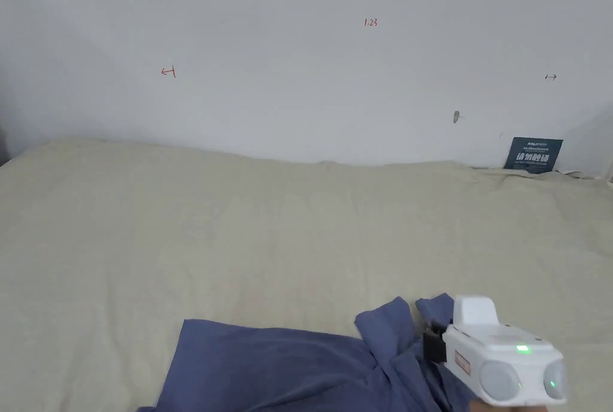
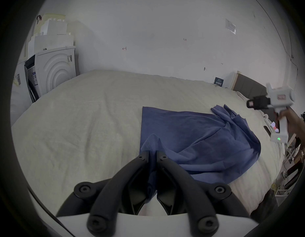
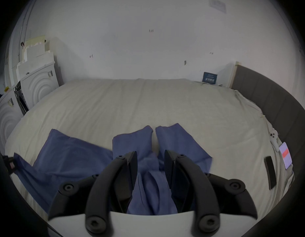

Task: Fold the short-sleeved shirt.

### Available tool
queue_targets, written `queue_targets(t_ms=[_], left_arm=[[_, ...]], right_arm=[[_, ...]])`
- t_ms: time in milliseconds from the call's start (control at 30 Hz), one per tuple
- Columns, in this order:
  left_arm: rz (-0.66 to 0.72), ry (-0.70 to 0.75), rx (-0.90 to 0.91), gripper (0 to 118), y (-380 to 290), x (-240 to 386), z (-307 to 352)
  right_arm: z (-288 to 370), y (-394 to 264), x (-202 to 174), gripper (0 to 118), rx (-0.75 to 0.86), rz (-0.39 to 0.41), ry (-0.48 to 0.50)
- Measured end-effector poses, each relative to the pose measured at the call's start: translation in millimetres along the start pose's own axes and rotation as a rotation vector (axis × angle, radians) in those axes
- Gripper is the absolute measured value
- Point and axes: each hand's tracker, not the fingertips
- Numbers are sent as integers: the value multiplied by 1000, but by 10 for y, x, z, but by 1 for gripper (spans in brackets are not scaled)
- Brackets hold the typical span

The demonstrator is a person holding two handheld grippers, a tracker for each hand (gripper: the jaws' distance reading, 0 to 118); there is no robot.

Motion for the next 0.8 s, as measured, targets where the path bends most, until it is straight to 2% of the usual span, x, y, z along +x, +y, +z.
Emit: queue_targets(t_ms=[67, 100, 167, 300, 433, 500, 533, 567, 600, 667, 800], left_arm=[[9, 2, -6, 4, -9, -7, -1], [14, 2, -10, 4, 73, 118, -9], [23, 5, -15, 4, 102, 174, -16], [41, 11, -29, 4, 109, 186, -20], [45, 18, -43, 4, -14, -7, -157], [46, 20, -51, 4, -33, -11, -204], [47, 20, -53, 4, -43, -13, -216], [48, 22, -56, 4, -52, -14, -223], [51, 26, -60, 4, -63, -15, -233], [55, 28, -64, 4, -88, -14, -229], [68, 25, -57, 4, -110, -81, -229]], right_arm=[[-281, 124, -5, 53, -47, -18, 50], [-420, 177, -23, 53, -73, -19, 57], [-680, 237, -59, 75, -128, -55, 61], [-1196, 223, -88, 77, -250, -77, 55], [-1523, 85, -129, 76, -368, -40, 35], [-1561, 44, -130, 69, -368, -45, 36], [-1522, 45, -130, 61, -344, -40, 33], [-1484, 43, -135, 30, -326, -29, 41], [-1453, 53, -131, 5, -287, -16, 44], [-1392, 56, -94, 5, -277, -7, 38], [-1087, 115, -16, 4, -192, -37, 34]])
